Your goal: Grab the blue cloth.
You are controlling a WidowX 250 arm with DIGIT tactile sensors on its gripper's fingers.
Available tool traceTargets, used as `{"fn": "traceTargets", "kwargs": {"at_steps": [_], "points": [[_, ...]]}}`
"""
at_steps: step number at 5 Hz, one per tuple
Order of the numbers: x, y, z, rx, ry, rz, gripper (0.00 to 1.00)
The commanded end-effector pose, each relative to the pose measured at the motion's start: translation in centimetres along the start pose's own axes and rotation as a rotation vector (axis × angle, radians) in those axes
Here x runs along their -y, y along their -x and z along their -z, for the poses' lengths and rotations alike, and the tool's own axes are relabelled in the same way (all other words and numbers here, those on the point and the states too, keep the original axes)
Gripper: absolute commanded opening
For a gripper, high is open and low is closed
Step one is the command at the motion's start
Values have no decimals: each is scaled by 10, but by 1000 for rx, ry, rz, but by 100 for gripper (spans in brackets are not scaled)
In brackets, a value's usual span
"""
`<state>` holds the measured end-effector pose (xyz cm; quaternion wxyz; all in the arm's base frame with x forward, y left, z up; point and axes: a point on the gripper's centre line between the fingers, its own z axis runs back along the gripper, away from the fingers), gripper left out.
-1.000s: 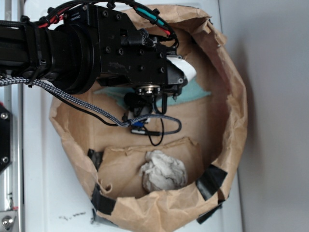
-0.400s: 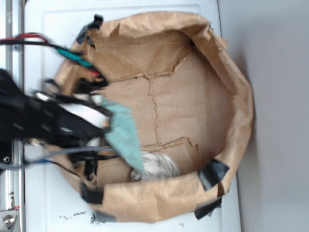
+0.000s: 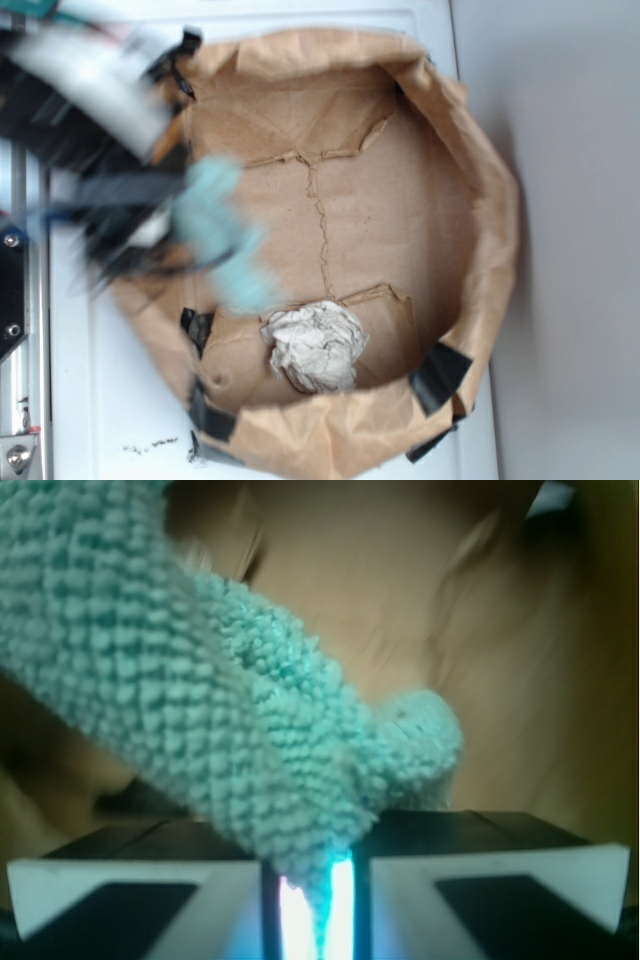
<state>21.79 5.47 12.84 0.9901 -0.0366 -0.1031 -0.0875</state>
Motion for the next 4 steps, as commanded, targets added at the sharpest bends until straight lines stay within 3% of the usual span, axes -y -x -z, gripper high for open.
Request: {"fn": "traceTargets", "kwargs": {"at_steps": [1, 2, 4], "points": [[-45, -66, -28, 61, -24, -20, 0], [-47, -68, -29, 61, -16, -19, 0], [-28, -43, -57, 43, -35, 22, 0]]}}
